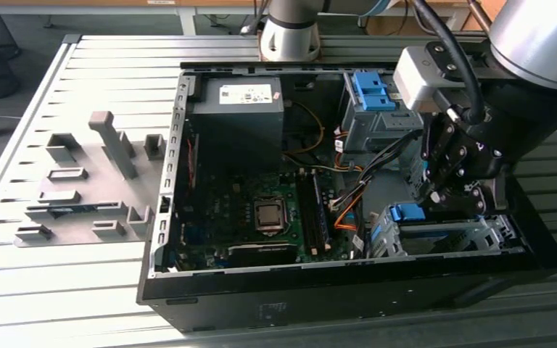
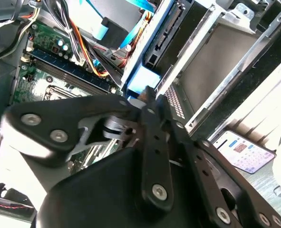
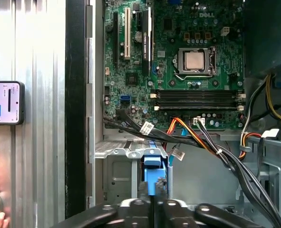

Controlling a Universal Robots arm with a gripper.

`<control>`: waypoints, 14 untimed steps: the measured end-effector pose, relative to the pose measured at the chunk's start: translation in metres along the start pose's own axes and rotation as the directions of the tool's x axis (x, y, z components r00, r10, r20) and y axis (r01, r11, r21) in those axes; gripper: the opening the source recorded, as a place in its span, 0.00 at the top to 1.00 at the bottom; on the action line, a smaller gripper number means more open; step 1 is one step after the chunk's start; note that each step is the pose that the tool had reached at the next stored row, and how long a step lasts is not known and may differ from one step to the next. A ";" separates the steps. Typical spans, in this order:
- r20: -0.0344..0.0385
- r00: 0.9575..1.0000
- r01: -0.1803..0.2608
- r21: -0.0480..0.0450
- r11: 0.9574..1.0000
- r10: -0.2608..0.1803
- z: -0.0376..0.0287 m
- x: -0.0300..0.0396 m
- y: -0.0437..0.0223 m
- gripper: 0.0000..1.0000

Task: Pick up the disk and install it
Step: 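Insert the disk into the insertion slot, then insert the first disk wire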

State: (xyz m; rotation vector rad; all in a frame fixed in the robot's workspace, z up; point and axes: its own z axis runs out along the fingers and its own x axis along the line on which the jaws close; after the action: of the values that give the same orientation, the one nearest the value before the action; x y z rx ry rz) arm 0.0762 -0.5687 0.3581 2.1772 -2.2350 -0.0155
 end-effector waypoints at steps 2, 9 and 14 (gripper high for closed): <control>0.000 1.000 0.000 0.000 1.000 0.000 0.0002 0.0000 0.0000 0.88; 0.000 1.000 0.000 0.000 1.000 0.000 0.0014 0.0000 0.0000 0.89; 0.000 1.000 0.000 0.000 1.000 0.000 0.0016 0.0000 0.0000 0.89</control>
State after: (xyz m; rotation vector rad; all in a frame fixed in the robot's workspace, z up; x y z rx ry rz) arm 0.0762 -0.5687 0.3565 2.1773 -2.2351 -0.0158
